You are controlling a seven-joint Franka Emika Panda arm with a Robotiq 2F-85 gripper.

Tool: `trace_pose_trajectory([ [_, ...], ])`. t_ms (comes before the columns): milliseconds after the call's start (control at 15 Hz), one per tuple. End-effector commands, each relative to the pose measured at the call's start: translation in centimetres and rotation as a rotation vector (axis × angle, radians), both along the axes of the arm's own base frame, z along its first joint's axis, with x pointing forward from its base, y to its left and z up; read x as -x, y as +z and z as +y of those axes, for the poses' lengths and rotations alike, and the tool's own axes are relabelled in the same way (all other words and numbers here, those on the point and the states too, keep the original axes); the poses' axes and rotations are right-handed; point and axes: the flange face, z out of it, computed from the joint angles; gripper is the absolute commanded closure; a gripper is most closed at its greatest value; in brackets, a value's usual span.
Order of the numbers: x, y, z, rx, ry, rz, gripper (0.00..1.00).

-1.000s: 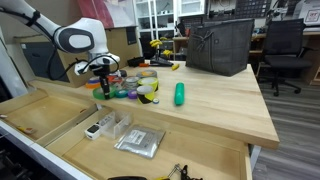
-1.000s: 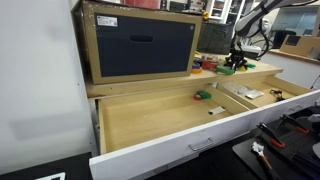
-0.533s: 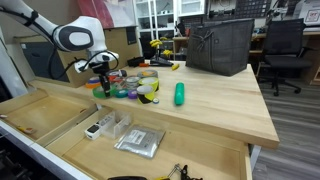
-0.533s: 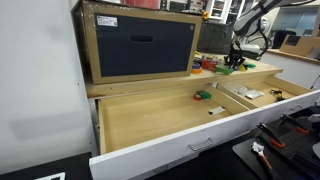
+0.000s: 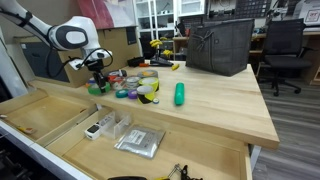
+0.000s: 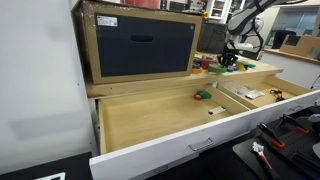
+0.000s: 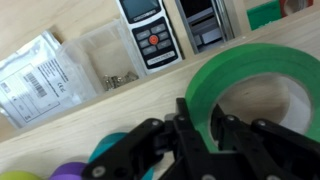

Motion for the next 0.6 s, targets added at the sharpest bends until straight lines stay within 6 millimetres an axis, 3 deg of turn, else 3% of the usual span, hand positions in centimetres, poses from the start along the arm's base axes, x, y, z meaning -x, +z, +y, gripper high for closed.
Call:
trace_pose_trajectory([
  [0, -1.7, 0.7, 2.1, 0.011, 0.014, -0.034, 0.94],
  [200, -2.3, 0.3, 2.2, 0.024, 0.018, -0.038, 0.94],
  [533, -2.2, -2.1, 1.9, 0.057, 0.037, -0.009, 0.94],
])
